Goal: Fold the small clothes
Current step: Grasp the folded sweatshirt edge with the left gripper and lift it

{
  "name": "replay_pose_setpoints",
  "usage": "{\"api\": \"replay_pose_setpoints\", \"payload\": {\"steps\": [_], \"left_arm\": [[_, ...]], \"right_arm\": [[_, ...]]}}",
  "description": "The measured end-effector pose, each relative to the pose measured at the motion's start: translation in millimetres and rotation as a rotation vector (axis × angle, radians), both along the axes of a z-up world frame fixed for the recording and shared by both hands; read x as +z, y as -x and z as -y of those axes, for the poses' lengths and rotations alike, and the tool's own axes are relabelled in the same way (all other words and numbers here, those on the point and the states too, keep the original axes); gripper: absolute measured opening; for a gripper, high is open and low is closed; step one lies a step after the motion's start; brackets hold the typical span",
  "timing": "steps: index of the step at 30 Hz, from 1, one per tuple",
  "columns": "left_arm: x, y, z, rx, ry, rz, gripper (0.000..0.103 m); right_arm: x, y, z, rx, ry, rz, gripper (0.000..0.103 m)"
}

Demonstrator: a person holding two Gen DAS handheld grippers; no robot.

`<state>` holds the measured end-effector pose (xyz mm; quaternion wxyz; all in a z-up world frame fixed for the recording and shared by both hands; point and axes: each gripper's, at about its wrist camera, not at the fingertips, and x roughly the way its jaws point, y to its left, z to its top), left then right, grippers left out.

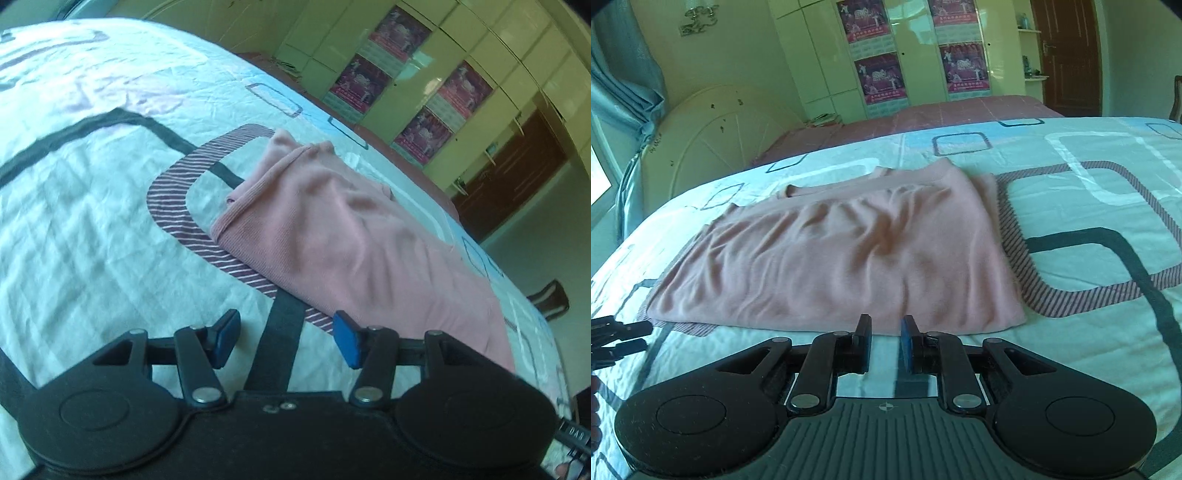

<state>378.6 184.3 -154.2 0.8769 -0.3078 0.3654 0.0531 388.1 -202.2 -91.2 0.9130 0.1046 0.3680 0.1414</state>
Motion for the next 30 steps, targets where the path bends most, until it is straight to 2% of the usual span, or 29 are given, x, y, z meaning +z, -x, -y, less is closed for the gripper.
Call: {"api": "replay_pose_setpoints", "payload": {"steps": [1, 2, 4, 6, 7, 8, 13, 16, 19, 20, 23, 26, 28, 30], "left_arm": [[-4, -5, -4, 0.019, 0.04, -0.001, 0.053], [-9, -11, -9, 0.039, 0.078, 0.0, 0.053], [-14, -23, -16, 0.07, 0.129, 0.016, 0.053], [-17, -36, -23, 0.092, 0.175, 0.027, 0.053], [-18, -41, -26, 0.098, 0.186, 0.035, 0.053], [-21, -49, -28, 0.106, 0.199, 0.046, 0.053], [-29, -69, -33, 0.142, 0.238, 0.092, 0.052], [-31, -78, -34, 0.156, 0.244, 0.103, 0.045], [-35, -87, -37, 0.175, 0.243, 0.097, 0.028], [-37, -89, -39, 0.18, 0.242, 0.089, 0.019], [-39, -90, -44, 0.184, 0.254, 0.085, 0.012], [-24, -81, -42, 0.174, 0.255, 0.147, 0.011], [-20, -87, -38, 0.153, 0.193, 0.105, 0.011], [-27, -93, -37, 0.147, 0.167, 0.041, 0.011]], "right_arm": [[2, -4, -9, 0.012, 0.002, 0.017, 0.054], [3, -9, -18, 0.027, 0.002, 0.028, 0.057], [3, -23, -35, 0.058, -0.005, 0.026, 0.055], [1, -40, -52, 0.077, 0.002, 0.012, 0.028], [-1, -50, -60, 0.078, 0.011, 0.003, 0.005], [-1, -59, -67, 0.073, 0.016, 0.004, 0.001], [-5, -99, -101, 0.115, 0.01, 0.003, 0.0], [-12, -119, -117, 0.13, 0.027, -0.015, 0.0], [-18, -133, -123, 0.124, 0.014, -0.037, 0.0], [-20, -135, -125, 0.126, 0.012, -0.04, 0.0], [-26, -140, -132, 0.14, 0.001, -0.047, 0.0], [-45, -145, -139, 0.148, 0.055, -0.084, 0.0], [-47, -146, -140, 0.141, 0.051, -0.077, 0.0], [-48, -147, -140, 0.142, 0.055, -0.078, 0.0]]}}
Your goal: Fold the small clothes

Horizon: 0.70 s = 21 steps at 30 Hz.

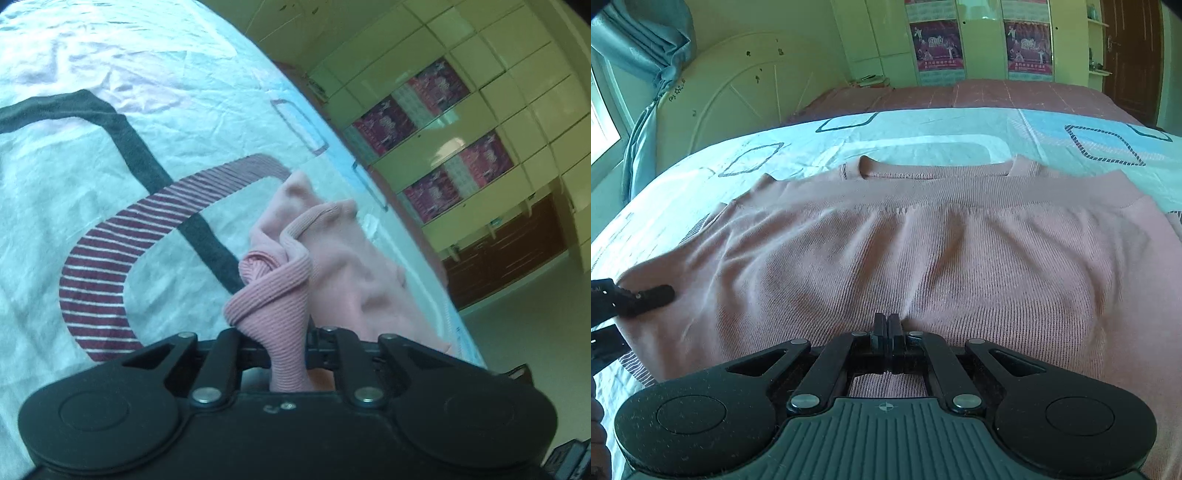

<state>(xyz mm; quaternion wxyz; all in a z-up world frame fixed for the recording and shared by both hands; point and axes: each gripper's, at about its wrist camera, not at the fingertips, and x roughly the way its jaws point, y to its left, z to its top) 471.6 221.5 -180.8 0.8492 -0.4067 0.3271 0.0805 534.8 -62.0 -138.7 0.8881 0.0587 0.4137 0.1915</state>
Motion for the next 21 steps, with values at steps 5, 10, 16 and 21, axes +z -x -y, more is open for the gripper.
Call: {"api": "replay_pose_setpoints", "payload": {"steps": [5, 10, 16, 21], "left_arm": [[12, 7, 7, 0.02, -0.02, 0.02, 0.011], [54, 4, 46, -0.046, -0.145, 0.081, 0.009], [113, -17, 152, -0.228, -0.246, 0.175, 0.009], [126, -45, 292, -0.476, -0.389, 0.159, 0.009]], "right_arm": [[-4, -6, 10, 0.01, -0.06, -0.02, 0.0], [6, -12, 31, 0.017, -0.147, -0.042, 0.0], [32, 8, 135, -0.15, -0.321, 0.02, 0.0], [51, 29, 245, -0.319, -0.39, 0.067, 0.0]]}}
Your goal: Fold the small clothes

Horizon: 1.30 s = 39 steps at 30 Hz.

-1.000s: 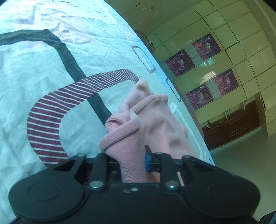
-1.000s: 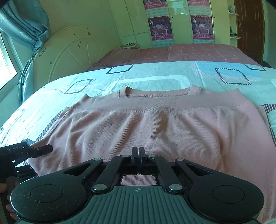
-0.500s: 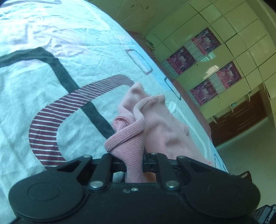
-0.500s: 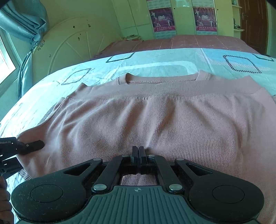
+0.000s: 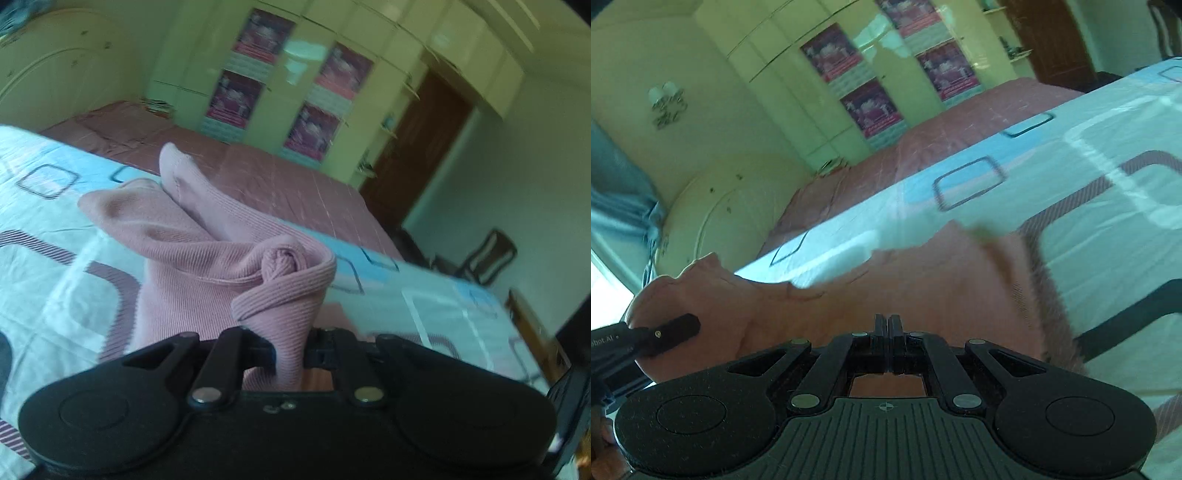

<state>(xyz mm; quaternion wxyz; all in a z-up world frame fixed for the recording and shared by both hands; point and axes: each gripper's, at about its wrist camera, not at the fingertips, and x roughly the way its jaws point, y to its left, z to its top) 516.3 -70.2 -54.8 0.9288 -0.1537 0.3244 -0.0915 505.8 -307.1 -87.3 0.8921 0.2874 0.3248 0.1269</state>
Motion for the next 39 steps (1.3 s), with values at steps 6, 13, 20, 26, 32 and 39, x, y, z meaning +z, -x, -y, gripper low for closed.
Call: {"api": "replay_pose_setpoints", "payload": {"steps": [6, 13, 20, 26, 32, 39], "left_arm": [[-71, -14, 141, -0.313, -0.238, -0.302, 0.043], [-28, 14, 67, -0.196, -0.166, -0.058, 0.046], [-42, -32, -14, -0.035, -0.198, -0.118, 0.043], [-83, -29, -43, 0.006, -0.115, -0.219, 0.046], [-90, -28, -58, 0.003, -0.026, -0.233, 0.047], [-96, -33, -68, -0.031, 0.013, -0.225, 0.048]], "right_arm": [[2, 17, 92, -0.085, 0.001, -0.083, 0.0], [-1, 30, 105, -0.027, -0.061, -0.044, 0.044], [-8, -10, 34, 0.181, -0.014, -0.017, 0.044], [-37, -39, 1, 0.256, 0.064, -0.128, 0.044], [-57, -48, 1, 0.278, 0.009, -0.171, 0.044], [-52, -55, -15, 0.312, 0.061, -0.166, 0.022]]}}
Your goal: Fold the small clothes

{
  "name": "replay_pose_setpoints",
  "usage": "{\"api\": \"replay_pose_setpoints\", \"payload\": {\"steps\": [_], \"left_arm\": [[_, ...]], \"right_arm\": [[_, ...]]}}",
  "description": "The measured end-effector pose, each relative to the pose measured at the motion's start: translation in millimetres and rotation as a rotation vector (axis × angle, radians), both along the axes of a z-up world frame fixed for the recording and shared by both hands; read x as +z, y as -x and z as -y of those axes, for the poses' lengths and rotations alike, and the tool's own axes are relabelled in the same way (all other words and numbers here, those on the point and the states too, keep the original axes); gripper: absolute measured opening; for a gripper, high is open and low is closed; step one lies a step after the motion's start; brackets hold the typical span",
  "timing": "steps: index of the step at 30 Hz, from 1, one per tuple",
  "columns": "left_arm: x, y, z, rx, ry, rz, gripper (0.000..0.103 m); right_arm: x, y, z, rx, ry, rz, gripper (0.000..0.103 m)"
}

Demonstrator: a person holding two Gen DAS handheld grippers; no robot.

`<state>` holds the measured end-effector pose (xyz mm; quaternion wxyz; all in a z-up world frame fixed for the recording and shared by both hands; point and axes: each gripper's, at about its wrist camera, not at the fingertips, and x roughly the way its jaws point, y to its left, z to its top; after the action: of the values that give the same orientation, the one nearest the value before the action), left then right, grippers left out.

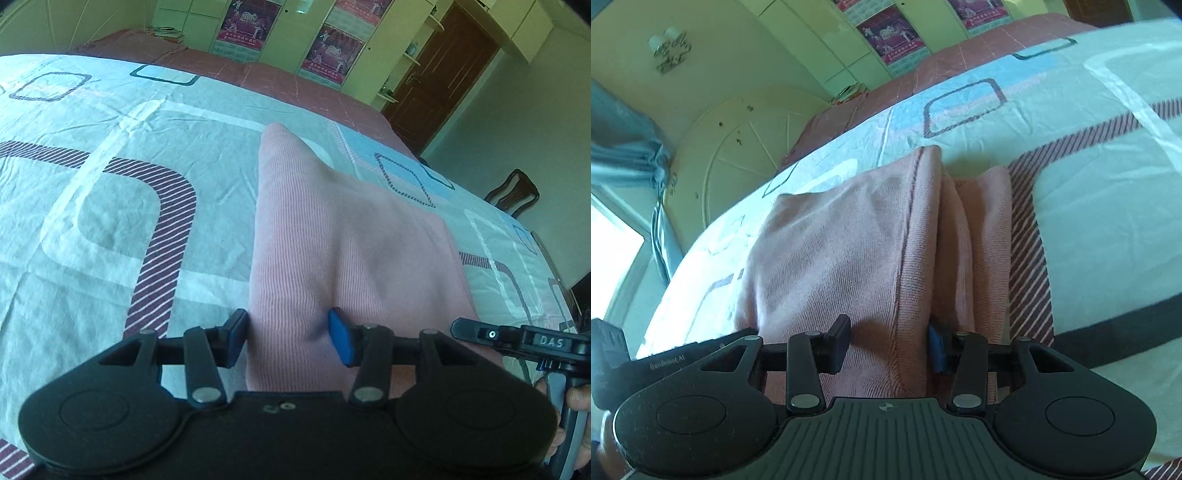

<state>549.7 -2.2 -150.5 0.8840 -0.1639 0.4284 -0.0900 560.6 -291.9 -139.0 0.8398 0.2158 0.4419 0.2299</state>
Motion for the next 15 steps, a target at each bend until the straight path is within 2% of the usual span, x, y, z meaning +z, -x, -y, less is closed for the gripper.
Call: {"api": "replay_pose_setpoints", "payload": {"steps": [1, 4, 6, 11, 13, 15], "left_arm": [[5, 1, 0, -0.003, -0.016, 0.025, 0.048], [19, 7, 7, -0.035, -0.087, 0.133, 0.043], [27, 6, 13, -0.081, -0.11, 0.174, 0.043], [37, 0, 40, -0.208, -0.137, 0.195, 0.043], [33, -3, 56, -0.277, -0.167, 0.175, 0.043], [25, -2, 69, -0.311, -0.216, 0.172, 0.043]], "right_arm": [[3, 0, -8, 0.019, 0.049, 0.01, 0.012], [19, 8, -31, 0.067, 0.181, 0.089, 0.012], [31, 15, -36, 0.063, 0.218, 0.13, 0.011], [48, 38, -16, 0.017, 0.225, 0.173, 0.011], [38, 45, -8, 0.006, 0.264, 0.16, 0.011], [20, 46, 2, -0.037, 0.263, 0.103, 0.011]]}}
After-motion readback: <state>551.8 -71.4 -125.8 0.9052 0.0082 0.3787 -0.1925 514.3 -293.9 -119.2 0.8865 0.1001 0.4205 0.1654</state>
